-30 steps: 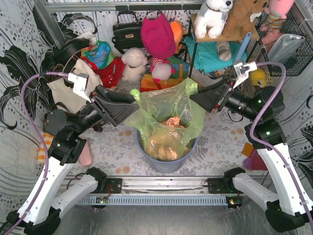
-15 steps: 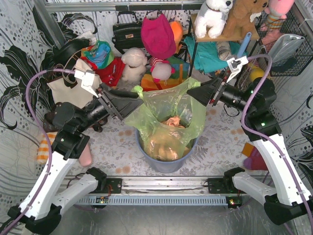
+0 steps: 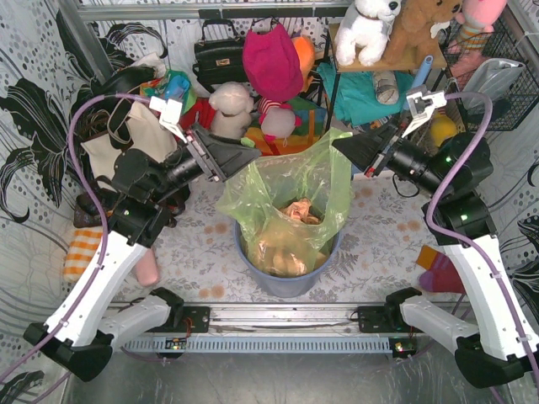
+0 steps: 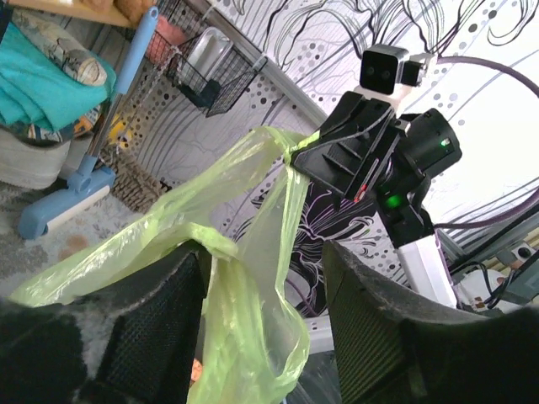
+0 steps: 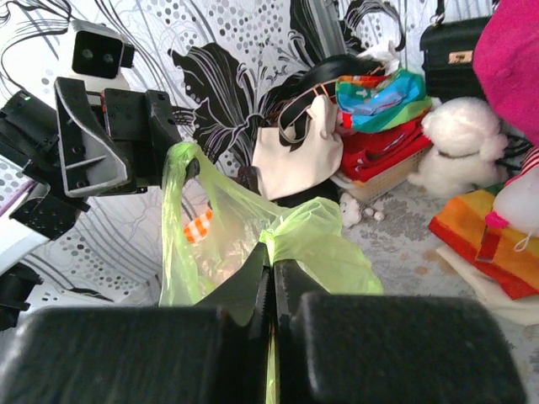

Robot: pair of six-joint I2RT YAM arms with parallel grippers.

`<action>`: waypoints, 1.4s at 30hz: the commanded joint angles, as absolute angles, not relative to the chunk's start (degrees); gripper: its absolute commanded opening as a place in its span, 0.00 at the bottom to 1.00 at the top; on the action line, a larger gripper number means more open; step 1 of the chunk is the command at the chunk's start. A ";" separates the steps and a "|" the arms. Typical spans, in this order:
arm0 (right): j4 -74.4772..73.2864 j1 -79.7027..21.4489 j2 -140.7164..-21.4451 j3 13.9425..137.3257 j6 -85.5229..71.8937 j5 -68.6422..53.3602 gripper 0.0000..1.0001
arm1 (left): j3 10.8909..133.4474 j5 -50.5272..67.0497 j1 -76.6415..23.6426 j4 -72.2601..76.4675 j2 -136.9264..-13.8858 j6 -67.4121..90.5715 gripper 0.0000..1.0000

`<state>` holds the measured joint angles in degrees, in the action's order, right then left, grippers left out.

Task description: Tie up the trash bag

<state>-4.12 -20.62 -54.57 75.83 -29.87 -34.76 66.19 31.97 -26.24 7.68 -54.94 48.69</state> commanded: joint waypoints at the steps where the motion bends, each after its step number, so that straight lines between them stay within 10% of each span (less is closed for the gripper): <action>1: -2.75 -20.96 -53.66 78.72 -27.79 -31.74 0.00 | 72.41 31.23 -26.17 7.82 -57.43 47.41 0.69; 10: -1.22 -21.01 -52.64 77.62 -28.61 -31.16 0.00 | 74.98 30.18 -26.19 2.72 -60.11 46.14 0.46; 17: -0.92 -20.96 -52.09 77.26 -28.87 -30.14 0.00 | 74.67 31.77 -26.15 1.93 -58.35 46.28 0.57; 27: 0.93 -20.97 -52.46 77.18 -29.29 -26.60 0.00 | 73.29 32.05 -26.19 3.67 -57.04 45.33 0.02; 42: 4.80 -21.01 -48.84 76.98 -25.38 -10.31 0.00 | 89.39 43.53 -22.82 23.35 -76.61 51.84 0.00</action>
